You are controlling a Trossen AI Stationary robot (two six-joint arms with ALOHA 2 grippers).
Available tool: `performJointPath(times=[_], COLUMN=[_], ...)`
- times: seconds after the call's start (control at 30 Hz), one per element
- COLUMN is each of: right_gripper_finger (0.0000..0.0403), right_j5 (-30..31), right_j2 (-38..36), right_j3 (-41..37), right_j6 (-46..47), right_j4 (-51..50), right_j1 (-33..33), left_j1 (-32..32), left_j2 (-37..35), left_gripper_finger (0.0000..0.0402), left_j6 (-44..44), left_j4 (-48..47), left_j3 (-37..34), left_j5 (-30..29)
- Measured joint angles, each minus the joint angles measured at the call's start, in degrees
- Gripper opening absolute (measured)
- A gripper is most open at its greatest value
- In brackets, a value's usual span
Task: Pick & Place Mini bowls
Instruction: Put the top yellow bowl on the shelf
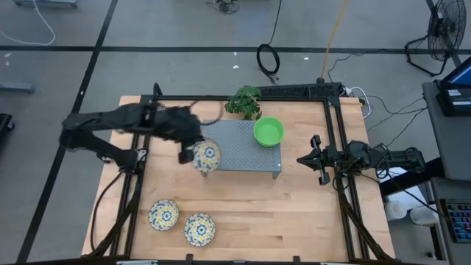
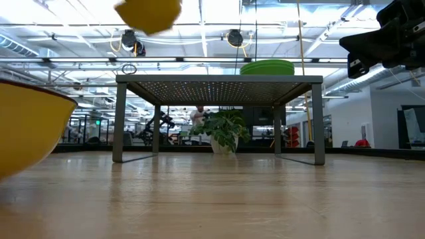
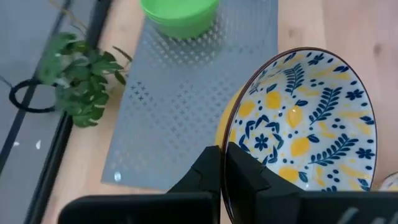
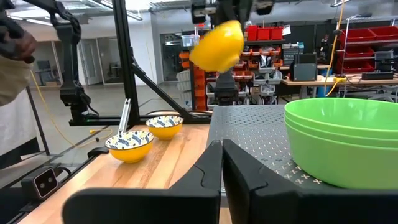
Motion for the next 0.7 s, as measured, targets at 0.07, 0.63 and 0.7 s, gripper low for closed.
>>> performJointPath(times=[0.07,0.63,0.7], right_gripper_finger=[0.0000,0.0000,0.0000], right_j5=[0.0,0.0,0.0], right_j2=[0.0,0.0,0.0], right_j3=[0.0,0.0,0.0], right_j6=[0.0,0.0,0.0], right_j4=[0.0,0.0,0.0], right_j1=[0.0,0.0,0.0], left_j1=[2.8,14.7,15.1], left_j2=[3.7,16.5,16.7], left_gripper_finger=[0.0008,0.0011,0.0011], left_j6=[4.6,14.6,15.3], left_j4=[-0.2,2.2,2.5], left_j3=[1.2,2.5,2.5], left_j5=[3.0,10.2,10.4])
